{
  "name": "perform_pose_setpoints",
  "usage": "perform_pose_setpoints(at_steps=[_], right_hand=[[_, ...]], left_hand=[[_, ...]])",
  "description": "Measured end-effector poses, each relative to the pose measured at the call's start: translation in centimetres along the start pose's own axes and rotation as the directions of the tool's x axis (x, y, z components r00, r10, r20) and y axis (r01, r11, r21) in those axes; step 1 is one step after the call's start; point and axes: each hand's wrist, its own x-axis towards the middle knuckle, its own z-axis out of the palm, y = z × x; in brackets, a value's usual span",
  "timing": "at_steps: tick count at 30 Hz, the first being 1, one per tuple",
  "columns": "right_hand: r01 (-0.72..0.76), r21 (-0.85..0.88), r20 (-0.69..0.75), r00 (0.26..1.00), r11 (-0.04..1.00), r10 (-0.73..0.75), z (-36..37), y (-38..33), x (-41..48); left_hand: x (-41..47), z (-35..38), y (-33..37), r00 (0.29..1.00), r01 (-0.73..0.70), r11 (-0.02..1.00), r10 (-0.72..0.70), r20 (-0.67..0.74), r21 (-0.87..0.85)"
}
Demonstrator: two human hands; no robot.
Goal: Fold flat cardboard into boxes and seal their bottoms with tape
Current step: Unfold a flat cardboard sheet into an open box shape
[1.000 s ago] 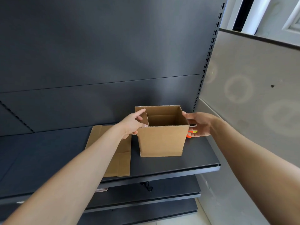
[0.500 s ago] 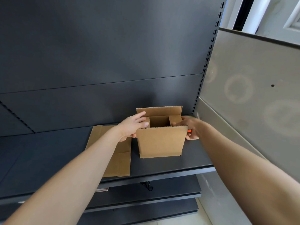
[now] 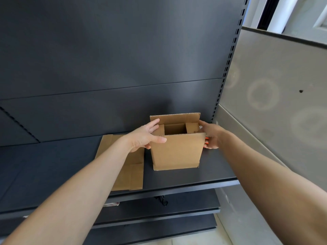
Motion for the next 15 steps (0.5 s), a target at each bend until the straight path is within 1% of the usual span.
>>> perform_pose_setpoints(at_steps=[3, 5, 8, 11, 13, 15], right_hand=[[0.063, 0.1, 0.011, 0.998, 0.993, -0.064, 0.3, 0.0, -0.4], [0.066, 0.109, 0.033, 0.997, 0.992, -0.07, 0.2, -0.2, -0.8], [0.053, 0.076, 0.069, 0.996, 0.996, -0.058, 0.1, -0.6, -1.6], [0.057, 0.048, 0.096, 0.994, 0.997, -0.061, 0.0, -1.1, -1.5], [0.042, 0.042, 0.062, 0.997, 0.998, -0.044, 0.1, -1.3, -1.3], [0.035, 0.034, 0.006, 0.999, 0.999, -0.035, 0.6, -1.2, -1.3]], left_hand=[[0.1, -0.3, 0.0, 1.0, 0.015, 0.998, -0.014, 0.017, -0.064], [0.2, -0.3, -0.1, 1.0, 0.007, 0.998, -0.009, -0.021, -0.066], [0.6, 0.3, -0.2, 0.986, -0.02, 1.0, 0.017, -0.167, -0.016], [1.1, 1.3, -0.3, 0.943, -0.032, 0.998, 0.046, -0.328, 0.048], [1.3, 1.8, -0.3, 0.899, 0.0, 0.991, 0.058, -0.434, 0.134], [1.4, 2.2, -0.2, 0.856, 0.036, 0.972, 0.089, -0.509, 0.23]])
